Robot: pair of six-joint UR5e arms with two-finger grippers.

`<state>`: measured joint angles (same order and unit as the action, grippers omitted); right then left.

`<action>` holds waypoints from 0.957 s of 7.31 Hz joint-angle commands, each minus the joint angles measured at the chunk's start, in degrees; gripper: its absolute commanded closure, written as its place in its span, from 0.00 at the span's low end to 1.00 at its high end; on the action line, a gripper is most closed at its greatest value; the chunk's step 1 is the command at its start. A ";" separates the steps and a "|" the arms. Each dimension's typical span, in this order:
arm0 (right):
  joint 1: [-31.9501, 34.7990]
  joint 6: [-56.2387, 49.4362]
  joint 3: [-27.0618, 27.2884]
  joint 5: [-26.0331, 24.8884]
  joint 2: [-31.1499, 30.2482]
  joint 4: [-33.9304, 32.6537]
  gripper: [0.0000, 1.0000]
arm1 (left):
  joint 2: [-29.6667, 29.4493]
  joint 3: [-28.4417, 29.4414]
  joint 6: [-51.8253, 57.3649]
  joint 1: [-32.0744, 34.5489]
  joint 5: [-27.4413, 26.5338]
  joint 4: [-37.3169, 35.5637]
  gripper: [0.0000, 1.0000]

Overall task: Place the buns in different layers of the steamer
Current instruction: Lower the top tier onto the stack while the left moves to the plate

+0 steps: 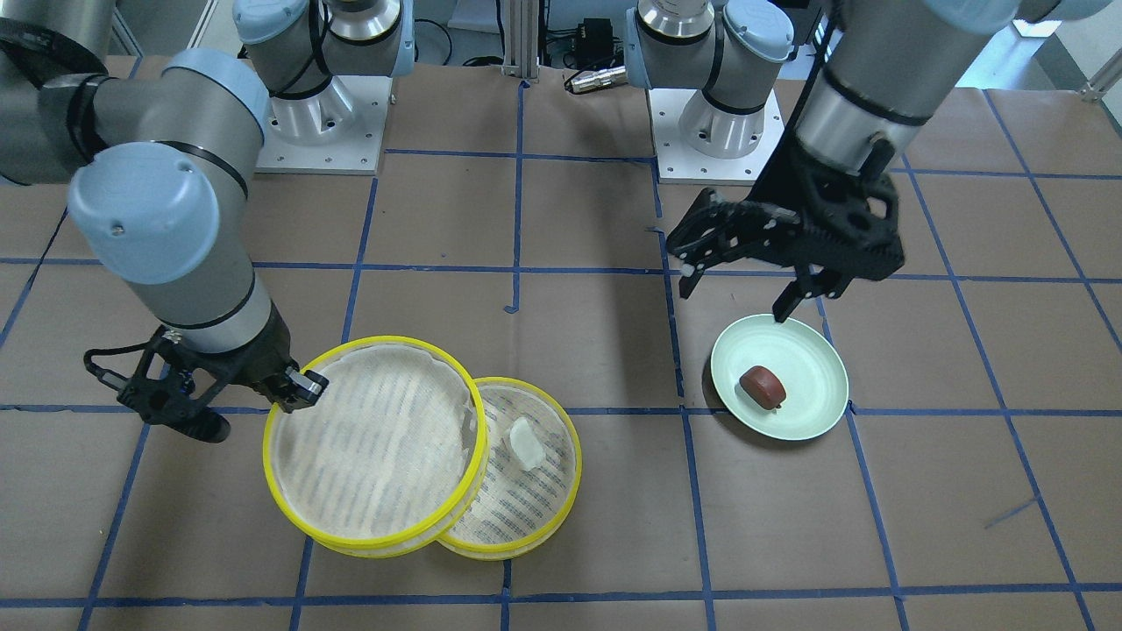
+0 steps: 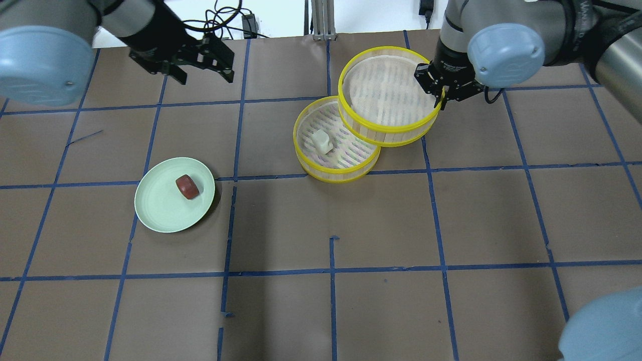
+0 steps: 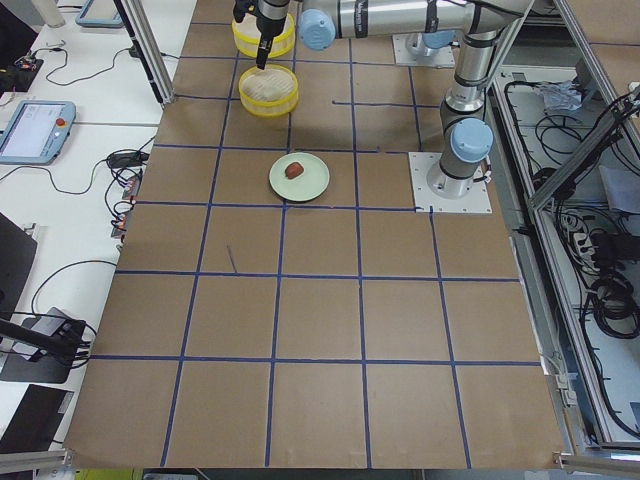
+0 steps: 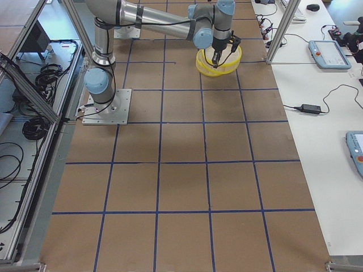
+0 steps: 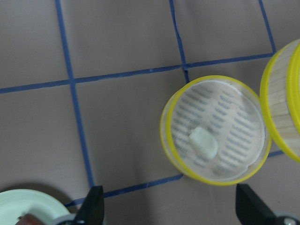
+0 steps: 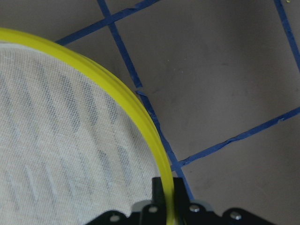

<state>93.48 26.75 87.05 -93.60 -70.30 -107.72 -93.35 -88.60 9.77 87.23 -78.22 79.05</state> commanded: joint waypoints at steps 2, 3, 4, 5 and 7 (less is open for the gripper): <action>9.24 6.63 -0.12 -3.52 4.45 -1.70 0.96 | 1.85 -0.96 1.39 -1.36 -1.14 4.97 0.00; 9.61 6.99 -0.21 -3.35 4.64 -1.70 0.96 | 2.03 -0.96 1.30 -1.36 -1.14 4.97 0.00; 9.61 7.08 -0.13 -3.00 4.55 -1.70 0.96 | 2.03 -1.14 1.39 -1.36 -1.14 4.97 0.00; 9.61 7.09 -0.13 -2.99 4.90 -1.79 0.95 | 1.86 -1.14 1.39 -1.36 -1.05 4.97 0.00; 9.61 7.17 -0.13 -2.99 5.26 -3.45 0.95 | 2.29 -1.57 1.39 -1.27 -1.31 5.23 0.00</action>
<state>103.06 33.83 86.92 -96.61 -65.29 -110.16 -91.41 -89.84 11.16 85.92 -79.34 84.08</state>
